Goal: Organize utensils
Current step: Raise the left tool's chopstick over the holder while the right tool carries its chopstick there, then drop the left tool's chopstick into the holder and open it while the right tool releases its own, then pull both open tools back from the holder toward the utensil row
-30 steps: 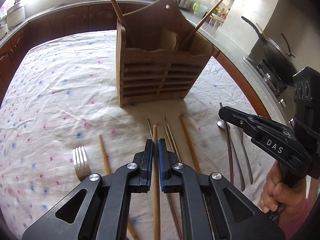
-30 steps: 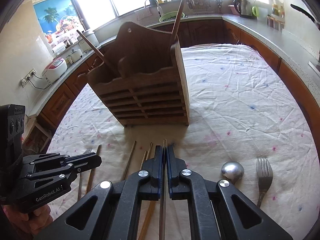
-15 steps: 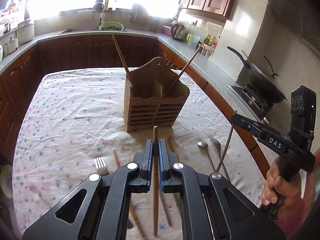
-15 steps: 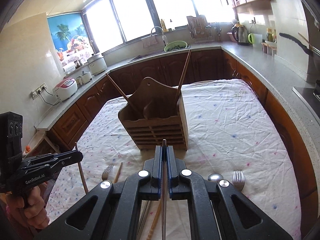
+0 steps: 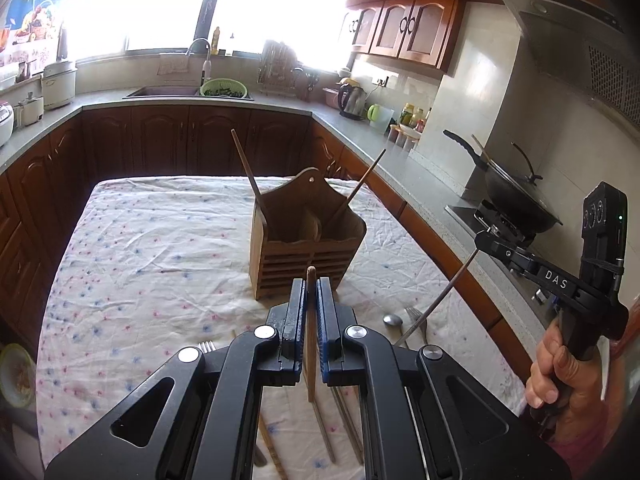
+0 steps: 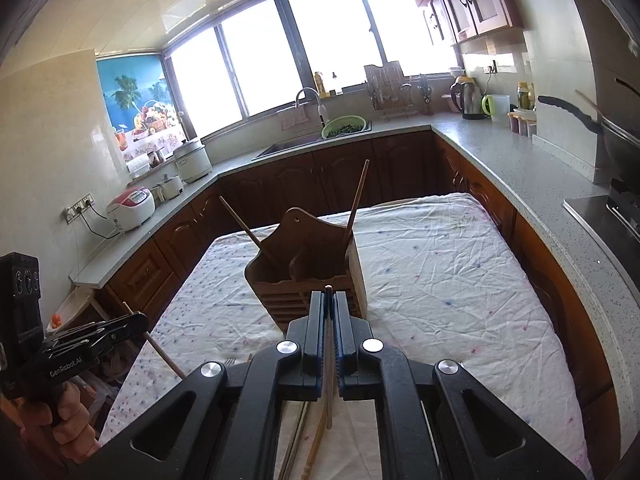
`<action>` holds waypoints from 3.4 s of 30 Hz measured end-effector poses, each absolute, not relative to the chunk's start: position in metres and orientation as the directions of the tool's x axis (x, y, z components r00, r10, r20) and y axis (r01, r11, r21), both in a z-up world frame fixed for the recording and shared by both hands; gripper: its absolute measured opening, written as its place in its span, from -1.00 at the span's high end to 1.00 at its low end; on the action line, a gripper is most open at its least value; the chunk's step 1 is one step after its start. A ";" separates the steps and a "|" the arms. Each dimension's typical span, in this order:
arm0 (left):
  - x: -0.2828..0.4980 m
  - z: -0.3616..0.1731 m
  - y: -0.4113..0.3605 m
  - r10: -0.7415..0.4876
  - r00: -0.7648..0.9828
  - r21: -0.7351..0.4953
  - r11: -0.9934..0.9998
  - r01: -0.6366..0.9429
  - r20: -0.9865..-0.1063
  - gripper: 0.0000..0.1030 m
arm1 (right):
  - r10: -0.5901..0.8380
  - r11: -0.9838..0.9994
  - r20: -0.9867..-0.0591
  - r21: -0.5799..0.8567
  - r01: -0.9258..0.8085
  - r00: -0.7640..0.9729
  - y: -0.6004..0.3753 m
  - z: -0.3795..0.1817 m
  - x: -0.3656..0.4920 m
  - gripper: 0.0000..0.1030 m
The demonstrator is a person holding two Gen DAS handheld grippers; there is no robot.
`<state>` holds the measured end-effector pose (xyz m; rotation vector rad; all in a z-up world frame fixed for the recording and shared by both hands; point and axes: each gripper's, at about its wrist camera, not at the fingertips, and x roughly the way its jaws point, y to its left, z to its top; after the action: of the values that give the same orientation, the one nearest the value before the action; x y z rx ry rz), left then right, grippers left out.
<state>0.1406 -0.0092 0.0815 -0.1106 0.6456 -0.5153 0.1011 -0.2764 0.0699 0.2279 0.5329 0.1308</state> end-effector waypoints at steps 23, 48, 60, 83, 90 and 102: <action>0.236 0.195 -0.002 -0.451 0.837 -0.260 0.887 0.382 -0.310 0.91 | 0.136 0.953 -0.284 0.299 -0.047 0.949 -0.298 0.161 0.179 0.92; 0.332 0.063 -0.026 -0.391 0.797 -0.362 0.902 0.234 -0.460 0.91 | 0.174 0.906 -0.445 0.422 0.035 0.878 -0.313 0.046 0.272 0.92; 0.333 0.061 -0.037 -0.378 0.786 -0.320 0.916 0.242 -0.489 0.89 | 0.162 0.924 -0.470 0.381 0.034 0.868 -0.304 0.046 0.276 0.81; 0.229 0.047 -0.006 -0.246 0.784 -0.198 0.967 0.159 -0.571 -0.98 | 0.166 0.889 -0.432 0.454 0.055 0.886 -0.337 0.045 0.187 -0.80; 0.186 0.031 0.009 -0.236 0.758 -0.197 0.970 0.145 -0.607 -0.98 | 0.162 0.919 -0.432 0.394 0.024 0.887 -0.326 0.044 0.134 -0.80; 0.141 0.022 0.013 -0.257 0.749 -0.201 0.965 0.168 -0.611 -0.98 | 0.138 0.943 -0.459 0.332 0.025 0.877 -0.317 0.034 0.073 -0.80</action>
<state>0.1412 0.0135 0.0223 -0.1364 0.6868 -0.2332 0.0727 -0.3169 0.0336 0.3375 0.4991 0.0603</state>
